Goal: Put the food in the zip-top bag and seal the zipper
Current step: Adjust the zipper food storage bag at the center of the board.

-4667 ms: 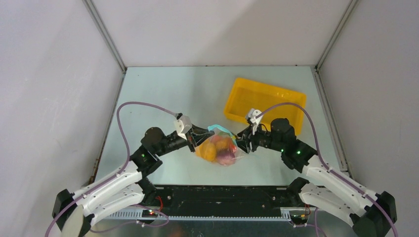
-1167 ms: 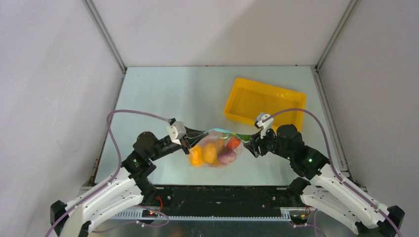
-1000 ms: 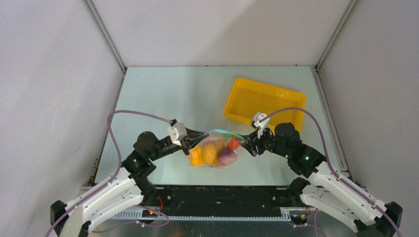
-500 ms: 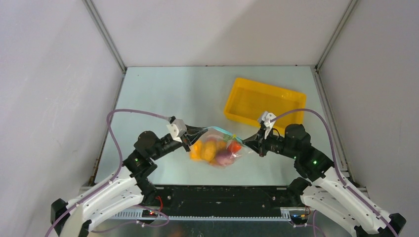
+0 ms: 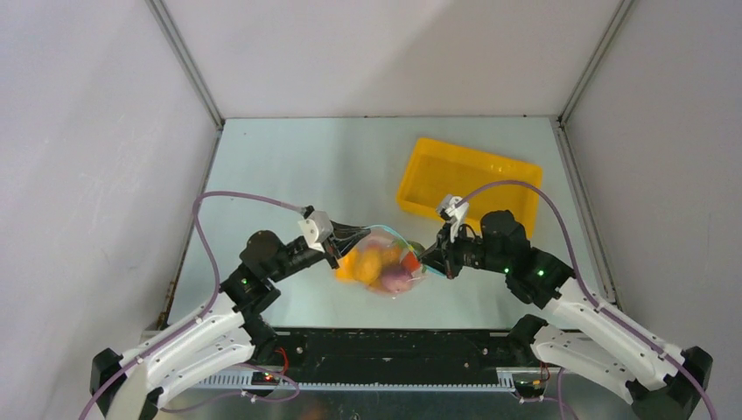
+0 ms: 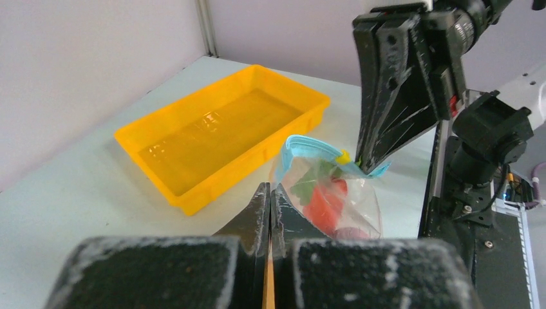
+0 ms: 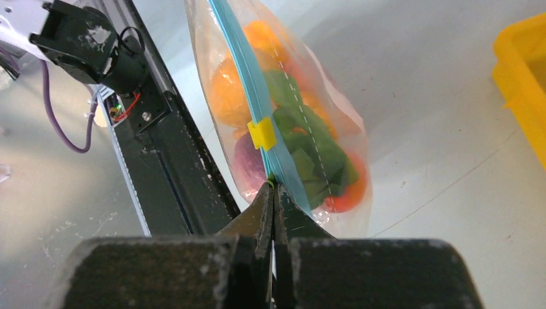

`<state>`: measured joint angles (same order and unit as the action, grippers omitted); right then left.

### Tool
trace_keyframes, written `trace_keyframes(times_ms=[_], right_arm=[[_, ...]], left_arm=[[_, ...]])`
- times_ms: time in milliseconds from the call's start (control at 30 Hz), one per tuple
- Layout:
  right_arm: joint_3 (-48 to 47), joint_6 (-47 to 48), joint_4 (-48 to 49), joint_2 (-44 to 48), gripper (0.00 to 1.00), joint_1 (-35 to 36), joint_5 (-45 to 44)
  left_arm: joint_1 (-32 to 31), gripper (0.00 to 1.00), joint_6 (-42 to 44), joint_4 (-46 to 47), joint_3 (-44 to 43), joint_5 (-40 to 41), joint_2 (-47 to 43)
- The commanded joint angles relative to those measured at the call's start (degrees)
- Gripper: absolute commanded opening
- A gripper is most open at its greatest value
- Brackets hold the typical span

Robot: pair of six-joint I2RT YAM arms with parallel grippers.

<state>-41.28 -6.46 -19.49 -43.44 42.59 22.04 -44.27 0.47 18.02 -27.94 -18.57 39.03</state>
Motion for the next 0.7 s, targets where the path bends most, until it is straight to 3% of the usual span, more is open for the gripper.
trace_keyframes(times_ms=[0, 167, 333, 500, 667], right_arm=[[-2.49, -1.54, 3.71, -3.19, 0.0, 3.61, -6.17], [-2.49, -0.6, 8.41, -4.58, 0.03, 6.51, -16.49], [-2.49, -0.09, 3.62, -1.71, 0.09, 8.0, -30.31], [-2.49, 2.69, -1.02, 0.42, 0.28, 8.58, -31.98], [-2.49, 5.47, -1.95, -1.19, 0.36, 8.79, -33.07]], left_arm=[[0.07, 0.0, 1.73, 0.48, -2.03, -3.81, 0.62], [0.15, 0.0, 2.5, -0.86, -2.6, -6.4, 0.86], [0.1, 0.0, 3.37, -1.85, -2.29, -6.14, -0.06], [0.15, 0.0, 3.68, -1.5, -2.14, -6.34, -0.25], [0.15, 0.0, 3.89, -2.13, -2.82, -7.37, 0.31]])
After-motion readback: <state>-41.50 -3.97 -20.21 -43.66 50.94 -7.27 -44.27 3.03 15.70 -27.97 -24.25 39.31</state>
